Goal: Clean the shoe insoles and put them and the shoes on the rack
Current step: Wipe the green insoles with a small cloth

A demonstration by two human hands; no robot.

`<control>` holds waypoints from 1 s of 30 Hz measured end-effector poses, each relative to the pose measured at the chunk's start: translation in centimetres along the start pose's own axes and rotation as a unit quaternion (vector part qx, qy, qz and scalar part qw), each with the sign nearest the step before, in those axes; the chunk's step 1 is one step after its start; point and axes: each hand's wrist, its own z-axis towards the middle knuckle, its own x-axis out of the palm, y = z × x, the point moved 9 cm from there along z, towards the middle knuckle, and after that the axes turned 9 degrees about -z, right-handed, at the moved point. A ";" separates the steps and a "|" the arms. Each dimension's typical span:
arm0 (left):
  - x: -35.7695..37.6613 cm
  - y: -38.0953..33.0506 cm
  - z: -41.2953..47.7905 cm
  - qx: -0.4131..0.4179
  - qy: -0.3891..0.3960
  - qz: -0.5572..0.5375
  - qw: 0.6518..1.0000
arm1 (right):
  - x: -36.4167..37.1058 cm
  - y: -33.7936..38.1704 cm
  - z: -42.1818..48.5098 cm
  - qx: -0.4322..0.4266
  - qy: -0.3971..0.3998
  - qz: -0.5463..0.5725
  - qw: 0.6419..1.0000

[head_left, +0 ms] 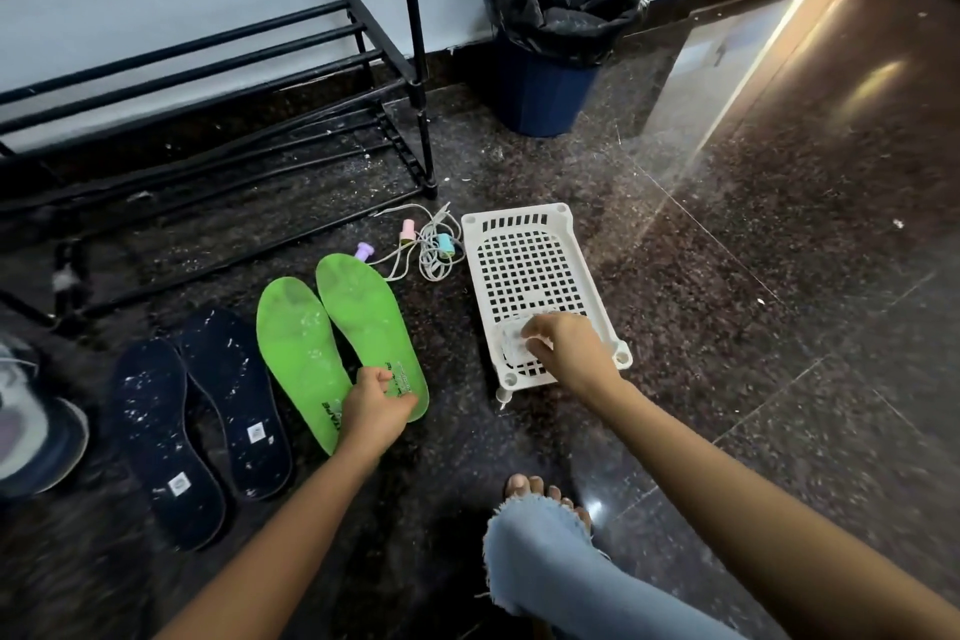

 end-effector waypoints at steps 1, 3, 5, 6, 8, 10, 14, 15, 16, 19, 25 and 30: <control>0.1 0.4 0.2 -0.011 0.005 0.000 1.000 | 0.5 0.2 0.6 -0.003 0.023 -0.015 1.000; 0.2 1.1 0.6 -0.032 0.013 -0.003 0.999 | 1.4 0.3 1.6 -0.005 0.062 -0.057 0.996; 0.3 1.5 0.8 -0.046 0.019 -0.007 0.999 | 2.0 0.2 2.2 -0.003 0.084 -0.089 0.993; 0.3 1.5 0.9 -0.051 0.019 -0.008 0.998 | 2.1 0.3 2.4 -0.003 0.091 -0.099 0.991; 0.3 1.7 1.0 -0.061 0.019 -0.010 0.998 | 2.3 0.7 2.7 -0.018 0.103 -0.127 0.986; 0.6 1.9 1.3 -0.069 0.025 -0.014 0.997 | 2.5 1.2 2.9 -0.040 0.112 -0.169 0.978; 0.8 2.3 1.6 -0.086 0.026 -0.016 0.996 | 2.7 1.3 3.1 -0.057 0.104 -0.205 0.972; 0.8 2.3 1.7 -0.091 0.019 -0.011 0.996 | 2.6 1.3 3.0 -0.060 0.097 -0.206 0.972; 0.6 2.3 1.8 -0.095 0.007 -0.001 0.995 | 2.5 1.3 3.0 -0.064 0.091 -0.203 0.973; -0.1 2.5 1.8 -0.107 -0.037 0.028 0.993 | 2.6 0.8 3.1 -0.068 0.096 -0.168 0.979; -0.7 2.5 1.9 -0.112 -0.055 0.030 0.992 | 3.3 1.0 3.5 -0.119 0.134 -0.171 0.969; -1.0 2.4 2.2 -0.077 -0.068 0.063 0.993 | 3.3 1.5 3.2 -0.173 0.120 -0.195 0.958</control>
